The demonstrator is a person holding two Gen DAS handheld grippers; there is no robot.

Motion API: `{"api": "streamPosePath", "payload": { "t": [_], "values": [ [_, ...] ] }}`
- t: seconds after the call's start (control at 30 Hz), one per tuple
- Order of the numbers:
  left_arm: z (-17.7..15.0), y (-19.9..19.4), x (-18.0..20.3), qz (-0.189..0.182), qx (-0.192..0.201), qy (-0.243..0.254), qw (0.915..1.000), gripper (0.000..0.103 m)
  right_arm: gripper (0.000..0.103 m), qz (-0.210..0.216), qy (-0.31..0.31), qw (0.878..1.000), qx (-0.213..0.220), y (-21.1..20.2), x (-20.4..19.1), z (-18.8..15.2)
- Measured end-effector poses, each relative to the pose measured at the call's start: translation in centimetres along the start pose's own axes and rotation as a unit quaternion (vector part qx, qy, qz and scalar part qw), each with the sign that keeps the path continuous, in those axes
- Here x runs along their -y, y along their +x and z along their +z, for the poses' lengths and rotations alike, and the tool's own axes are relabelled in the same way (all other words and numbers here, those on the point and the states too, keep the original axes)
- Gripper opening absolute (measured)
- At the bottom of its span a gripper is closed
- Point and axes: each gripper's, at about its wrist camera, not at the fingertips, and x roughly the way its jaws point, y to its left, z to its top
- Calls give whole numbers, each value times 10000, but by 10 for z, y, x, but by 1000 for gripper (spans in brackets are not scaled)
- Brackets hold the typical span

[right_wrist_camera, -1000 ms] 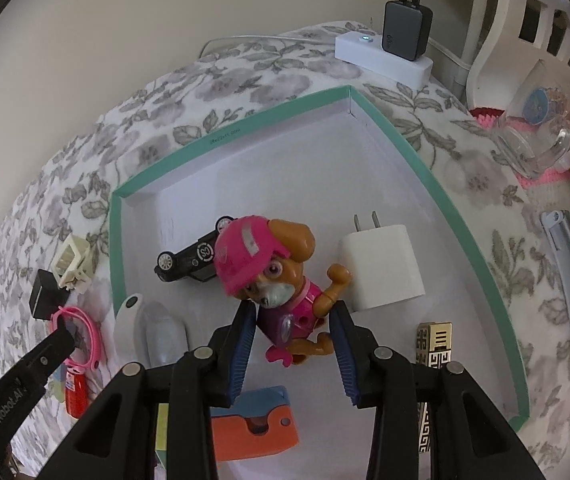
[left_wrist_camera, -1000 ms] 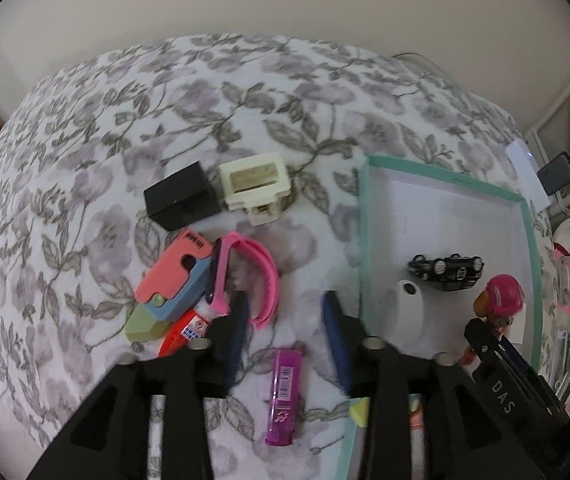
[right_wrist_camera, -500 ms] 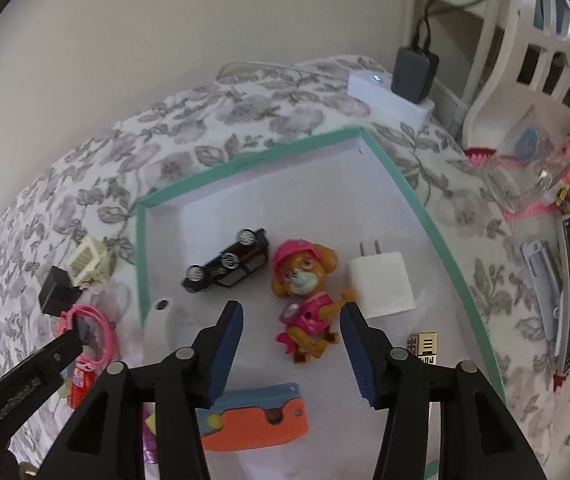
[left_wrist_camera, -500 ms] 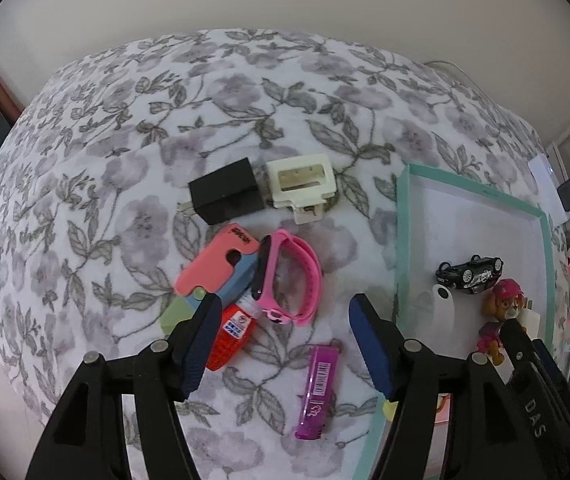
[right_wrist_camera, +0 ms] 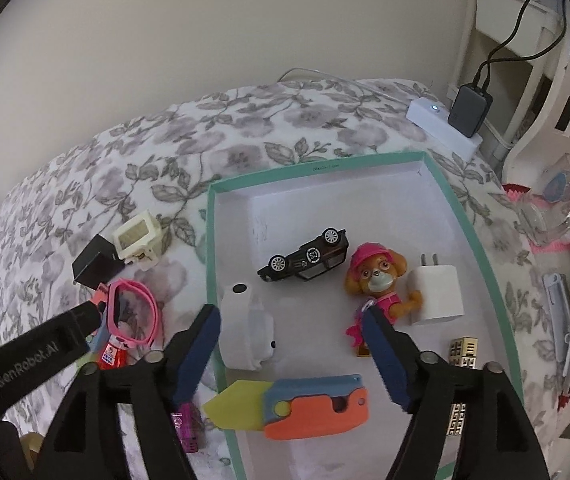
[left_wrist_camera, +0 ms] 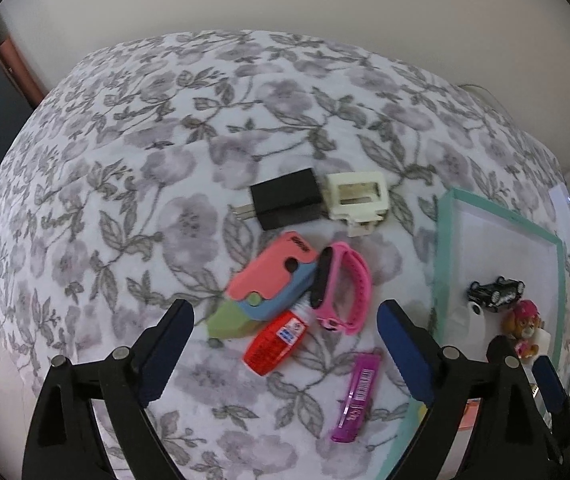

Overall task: Organize rigid objects
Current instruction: 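Withdraw both tools from the tray back toward the pile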

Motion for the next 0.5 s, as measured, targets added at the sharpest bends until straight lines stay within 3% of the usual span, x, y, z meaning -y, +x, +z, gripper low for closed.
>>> {"api": "streamPosePath", "payload": {
  "t": [0.17, 0.27, 0.5],
  "values": [
    [0, 1, -2, 59, 35, 24, 10000, 95, 82, -45, 48, 10000, -12, 2, 2, -1],
    [-1, 1, 2, 52, 47, 115, 9999, 97, 94, -50, 98, 9999, -15, 3, 3, -2],
    [-1, 1, 1, 91, 49, 171, 9998, 98, 101, -77, 211, 9997, -15, 4, 7, -2]
  ]
}}
